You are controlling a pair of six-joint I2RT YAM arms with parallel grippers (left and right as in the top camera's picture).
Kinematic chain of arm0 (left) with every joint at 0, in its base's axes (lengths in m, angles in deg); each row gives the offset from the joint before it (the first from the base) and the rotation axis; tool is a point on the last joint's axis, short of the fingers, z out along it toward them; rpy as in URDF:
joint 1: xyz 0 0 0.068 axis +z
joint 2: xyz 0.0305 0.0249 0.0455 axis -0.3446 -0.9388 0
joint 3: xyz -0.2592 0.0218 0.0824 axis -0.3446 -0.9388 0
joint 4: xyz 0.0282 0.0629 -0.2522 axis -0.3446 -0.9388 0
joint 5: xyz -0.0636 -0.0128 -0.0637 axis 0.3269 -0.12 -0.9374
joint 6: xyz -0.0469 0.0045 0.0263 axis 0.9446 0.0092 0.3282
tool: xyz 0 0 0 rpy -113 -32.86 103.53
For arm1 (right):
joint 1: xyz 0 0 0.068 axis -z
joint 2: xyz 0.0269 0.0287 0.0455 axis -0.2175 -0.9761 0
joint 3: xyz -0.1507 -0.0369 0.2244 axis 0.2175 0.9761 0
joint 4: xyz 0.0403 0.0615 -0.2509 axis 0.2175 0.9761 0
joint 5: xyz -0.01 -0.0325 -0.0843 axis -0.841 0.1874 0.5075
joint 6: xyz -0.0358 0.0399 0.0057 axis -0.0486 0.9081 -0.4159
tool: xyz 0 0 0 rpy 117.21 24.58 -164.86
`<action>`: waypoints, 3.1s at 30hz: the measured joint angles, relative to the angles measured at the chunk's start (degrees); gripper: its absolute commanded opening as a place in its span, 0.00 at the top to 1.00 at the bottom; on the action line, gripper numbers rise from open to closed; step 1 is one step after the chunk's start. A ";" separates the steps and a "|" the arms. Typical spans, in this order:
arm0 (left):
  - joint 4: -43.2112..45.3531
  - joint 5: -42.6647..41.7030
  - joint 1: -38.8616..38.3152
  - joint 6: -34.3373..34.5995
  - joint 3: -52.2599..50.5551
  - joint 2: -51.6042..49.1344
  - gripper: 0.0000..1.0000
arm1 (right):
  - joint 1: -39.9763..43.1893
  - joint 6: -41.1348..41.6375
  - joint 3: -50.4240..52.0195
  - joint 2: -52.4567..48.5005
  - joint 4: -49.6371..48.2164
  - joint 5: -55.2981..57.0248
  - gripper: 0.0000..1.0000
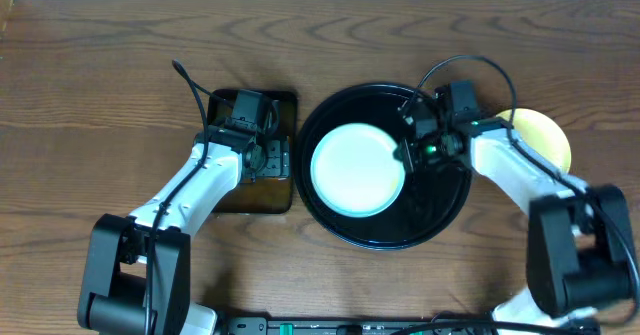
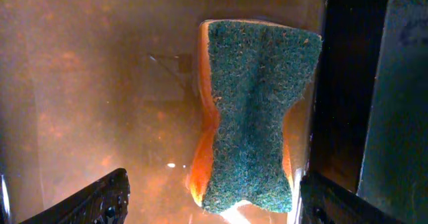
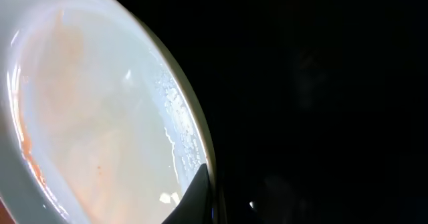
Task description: Clean dirty plates on tray and stack at the side
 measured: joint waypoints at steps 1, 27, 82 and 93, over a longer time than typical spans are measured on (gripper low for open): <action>0.02 0.00 0.00 0.00 0.00 0.00 0.17 | 0.00 0.15 0.00 3.04 -0.31 3.41 0.99; 0.02 -0.02 0.00 0.00 0.00 0.00 0.17 | -22.21 -14.78 0.00 23.39 -2.69 67.08 0.99; 0.00 -0.02 0.00 0.00 0.00 0.00 0.17 | 26.56 13.53 0.00 12.74 3.23 48.00 0.60; 0.00 -0.02 0.00 0.00 0.00 0.66 0.17 | 25.64 11.52 0.00 14.12 2.54 30.18 0.52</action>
